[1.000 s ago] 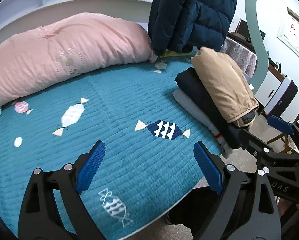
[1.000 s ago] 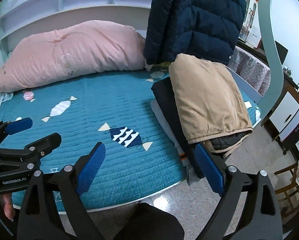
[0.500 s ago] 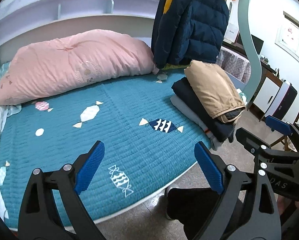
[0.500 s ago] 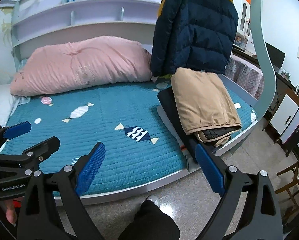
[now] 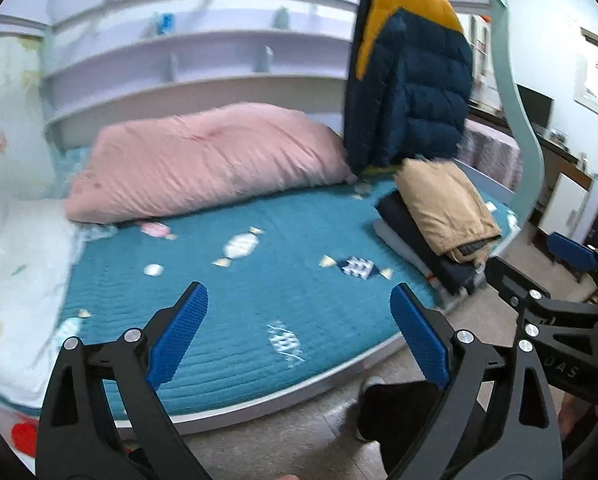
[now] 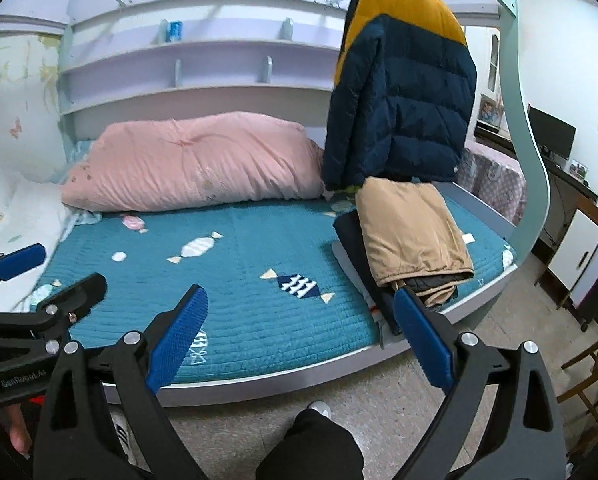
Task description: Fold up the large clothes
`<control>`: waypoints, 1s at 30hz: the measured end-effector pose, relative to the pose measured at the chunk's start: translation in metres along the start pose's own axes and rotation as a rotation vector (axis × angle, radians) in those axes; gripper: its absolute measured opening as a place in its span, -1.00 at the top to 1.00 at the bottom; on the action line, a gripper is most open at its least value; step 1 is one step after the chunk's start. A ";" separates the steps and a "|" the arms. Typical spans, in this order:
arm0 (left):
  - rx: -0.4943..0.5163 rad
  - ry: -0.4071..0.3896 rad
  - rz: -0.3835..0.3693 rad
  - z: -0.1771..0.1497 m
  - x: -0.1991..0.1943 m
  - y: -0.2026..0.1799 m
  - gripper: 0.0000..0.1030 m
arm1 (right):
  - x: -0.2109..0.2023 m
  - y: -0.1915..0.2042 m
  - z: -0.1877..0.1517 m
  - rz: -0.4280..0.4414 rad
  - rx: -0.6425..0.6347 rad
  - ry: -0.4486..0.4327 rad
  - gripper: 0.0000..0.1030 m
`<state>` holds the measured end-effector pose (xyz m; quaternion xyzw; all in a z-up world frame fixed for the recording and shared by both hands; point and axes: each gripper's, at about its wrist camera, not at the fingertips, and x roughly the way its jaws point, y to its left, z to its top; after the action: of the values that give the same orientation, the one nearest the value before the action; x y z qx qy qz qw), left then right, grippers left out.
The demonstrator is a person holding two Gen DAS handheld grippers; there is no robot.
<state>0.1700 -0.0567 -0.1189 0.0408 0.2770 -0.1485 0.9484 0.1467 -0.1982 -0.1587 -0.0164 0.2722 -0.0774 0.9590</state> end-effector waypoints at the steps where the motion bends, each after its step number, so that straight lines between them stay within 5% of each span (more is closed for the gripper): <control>1: 0.003 -0.020 0.018 0.001 -0.009 -0.001 -0.83 | -0.007 0.000 0.001 0.012 -0.002 -0.010 -0.77; 30: -0.029 -0.269 0.227 0.017 -0.171 -0.021 -0.91 | -0.142 -0.006 0.018 0.179 0.003 -0.230 -0.78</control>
<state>0.0354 -0.0347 -0.0123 0.0380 0.1432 -0.0407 0.9881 0.0364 -0.1819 -0.0692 0.0005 0.1606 0.0102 0.9870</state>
